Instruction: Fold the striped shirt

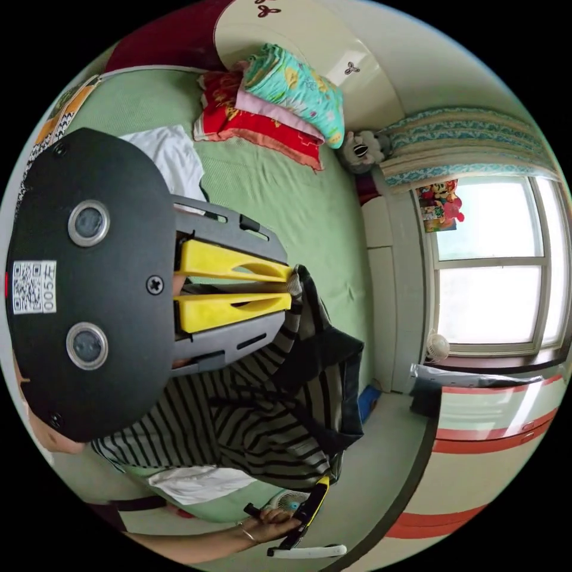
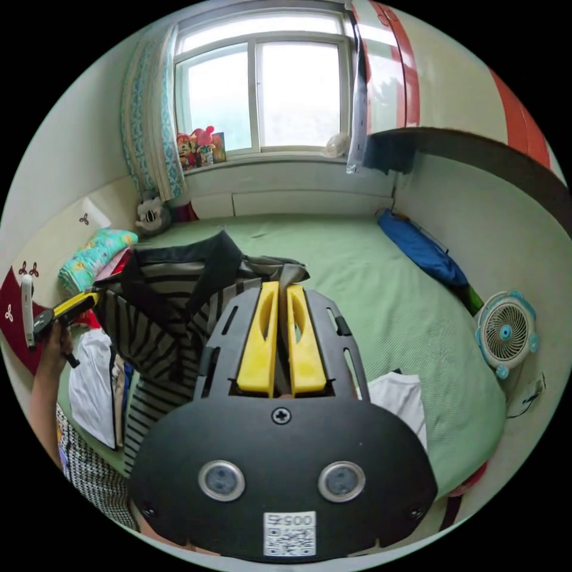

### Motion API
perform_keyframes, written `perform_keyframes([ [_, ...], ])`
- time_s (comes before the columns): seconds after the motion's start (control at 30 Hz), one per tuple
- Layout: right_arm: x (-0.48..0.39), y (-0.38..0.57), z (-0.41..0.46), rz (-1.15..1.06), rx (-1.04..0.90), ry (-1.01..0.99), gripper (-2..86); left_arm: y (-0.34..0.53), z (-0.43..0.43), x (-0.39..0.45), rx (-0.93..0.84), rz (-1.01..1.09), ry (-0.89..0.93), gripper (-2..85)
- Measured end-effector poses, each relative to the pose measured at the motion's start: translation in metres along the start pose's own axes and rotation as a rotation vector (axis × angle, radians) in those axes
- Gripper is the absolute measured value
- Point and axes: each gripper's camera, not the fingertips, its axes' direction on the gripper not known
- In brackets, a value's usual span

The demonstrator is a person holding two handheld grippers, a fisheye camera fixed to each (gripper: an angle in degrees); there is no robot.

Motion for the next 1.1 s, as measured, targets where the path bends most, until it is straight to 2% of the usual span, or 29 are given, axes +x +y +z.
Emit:
perform_keyframes([
  [0.13, 0.014, 0.051, 0.005, 0.011, -0.042, -0.032, -1.1, 0.048, 0.006, -0.014, -0.006, -0.036, 0.080, 4.3],
  [0.33, 0.037, 0.131, -0.032, -0.032, -0.053, -0.119, -1.1, 0.135, -0.031, -0.014, 0.019, 0.057, 0.193, 4.2],
  [0.5, 0.054, 0.223, -0.055, -0.072, -0.191, -0.219, -0.5, 0.238, -0.019, -0.008, -0.212, 0.080, 0.268, 4.7],
  [0.57, 0.060, 0.274, -0.047, -0.049, -0.343, -0.285, 2.2, 0.273, -0.006, -0.004, -0.305, 0.075, 0.297, 5.1],
  [0.63, 0.064, 0.306, -0.045, -0.026, -0.427, -0.268, 3.7, 0.300, -0.006, -0.005, -0.345, 0.039, 0.246, 5.5],
  [0.87, 0.076, 0.349, -0.118, -0.055, -0.354, -0.311, 11.1, 0.327, -0.048, -0.021, -0.350, -0.009, 0.236, 9.5],
  [1.1, 0.080, 0.390, -0.114, 0.014, -0.459, -0.385, 13.0, 0.355, -0.029, -0.020, -0.377, -0.069, 0.274, 13.2],
])
